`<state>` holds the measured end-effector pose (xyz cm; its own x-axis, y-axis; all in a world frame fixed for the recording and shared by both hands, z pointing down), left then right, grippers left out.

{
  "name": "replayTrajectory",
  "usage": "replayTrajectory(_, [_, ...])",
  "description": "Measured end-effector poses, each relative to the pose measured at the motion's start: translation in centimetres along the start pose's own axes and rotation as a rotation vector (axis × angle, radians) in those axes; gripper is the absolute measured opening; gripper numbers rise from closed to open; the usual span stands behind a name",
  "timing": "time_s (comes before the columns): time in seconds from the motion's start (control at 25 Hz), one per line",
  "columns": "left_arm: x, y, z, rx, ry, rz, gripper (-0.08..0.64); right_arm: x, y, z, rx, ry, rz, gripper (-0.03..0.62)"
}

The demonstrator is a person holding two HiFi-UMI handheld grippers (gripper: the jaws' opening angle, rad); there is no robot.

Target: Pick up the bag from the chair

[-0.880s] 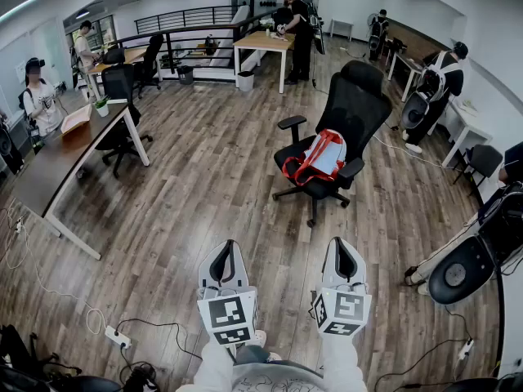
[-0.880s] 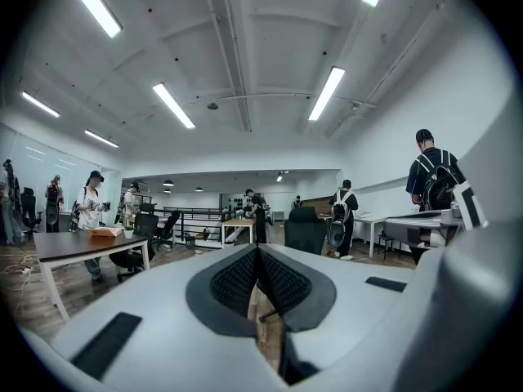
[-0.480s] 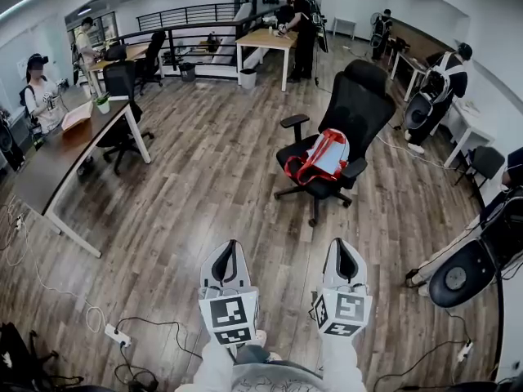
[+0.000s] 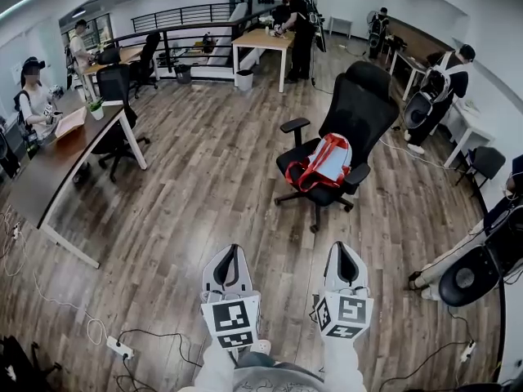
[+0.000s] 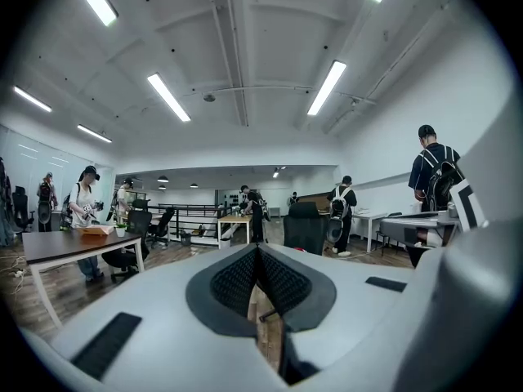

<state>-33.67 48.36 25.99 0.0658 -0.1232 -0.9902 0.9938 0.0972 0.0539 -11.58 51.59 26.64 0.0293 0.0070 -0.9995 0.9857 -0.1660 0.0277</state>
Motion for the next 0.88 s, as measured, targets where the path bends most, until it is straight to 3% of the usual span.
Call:
replayTrajectory(0.44, [-2.1,0.3,6.2,-0.041,-0.033,0.015,0.005,-3.3,1.0,4.6,-0.023,-0.055,0.026,0.011])
replayTrajectory(0.88, [-0.8,4.3,17.9,-0.029,-0.032,0.01,0.006,-3.6,9.9,14.4,-0.05,-0.04,0.05,0.011])
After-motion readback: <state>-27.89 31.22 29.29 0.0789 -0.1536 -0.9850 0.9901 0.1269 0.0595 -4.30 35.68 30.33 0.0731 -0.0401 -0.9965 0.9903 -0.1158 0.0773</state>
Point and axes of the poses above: the fingertips, and each gripper's own axes: z forward along the fingers, y to its right, x out of its top, the point moved 1 cm from there along -z, backward along the fingers, and after that the axes turned 13 degrees about x, right-handed, at the moved point
